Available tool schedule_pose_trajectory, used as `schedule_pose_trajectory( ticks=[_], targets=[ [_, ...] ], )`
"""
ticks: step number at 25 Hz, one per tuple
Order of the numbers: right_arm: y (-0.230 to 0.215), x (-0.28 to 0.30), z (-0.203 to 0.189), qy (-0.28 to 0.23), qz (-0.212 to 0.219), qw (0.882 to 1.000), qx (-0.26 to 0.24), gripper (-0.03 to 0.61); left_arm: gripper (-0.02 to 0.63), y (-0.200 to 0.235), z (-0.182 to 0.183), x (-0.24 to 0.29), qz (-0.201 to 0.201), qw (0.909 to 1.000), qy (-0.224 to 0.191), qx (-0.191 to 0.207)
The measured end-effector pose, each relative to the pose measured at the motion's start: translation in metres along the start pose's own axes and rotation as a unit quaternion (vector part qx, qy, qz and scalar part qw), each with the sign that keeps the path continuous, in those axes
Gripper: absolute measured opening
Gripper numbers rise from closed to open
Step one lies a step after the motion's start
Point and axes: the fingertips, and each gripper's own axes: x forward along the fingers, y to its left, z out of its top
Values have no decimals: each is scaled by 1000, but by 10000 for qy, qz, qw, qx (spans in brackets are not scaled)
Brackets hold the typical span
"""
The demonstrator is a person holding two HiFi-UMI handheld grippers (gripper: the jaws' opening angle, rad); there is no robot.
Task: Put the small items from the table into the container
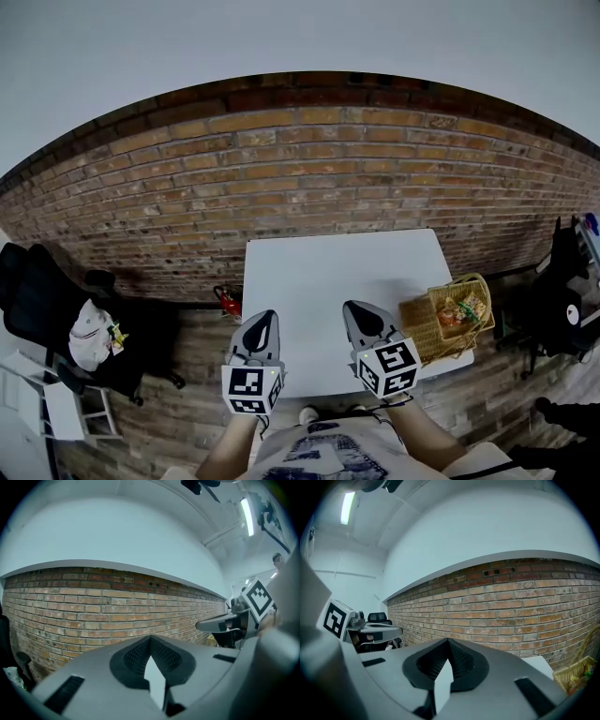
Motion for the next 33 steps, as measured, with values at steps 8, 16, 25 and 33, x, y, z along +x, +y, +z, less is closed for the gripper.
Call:
schedule_pose_trajectory(
  ticks=[8, 16, 25, 33],
  targets=[
    [-10, 3, -2, 18, -104, 9999, -29, 19, 49, -4, -3, 12, -101, 9999, 52, 15],
    [-13, 6, -7, 82, -124, 9999, 5, 18, 49, -4, -5, 19, -144, 9999, 92, -2],
    [-15, 6, -9, 121, -151, 9998, 17, 18, 49, -5, -5, 20, -180, 9998, 71, -16],
    [-15, 9, -9, 134, -145, 9998, 42, 18, 49, -4, -4, 23, -199, 9998, 78, -17]
  ],
)
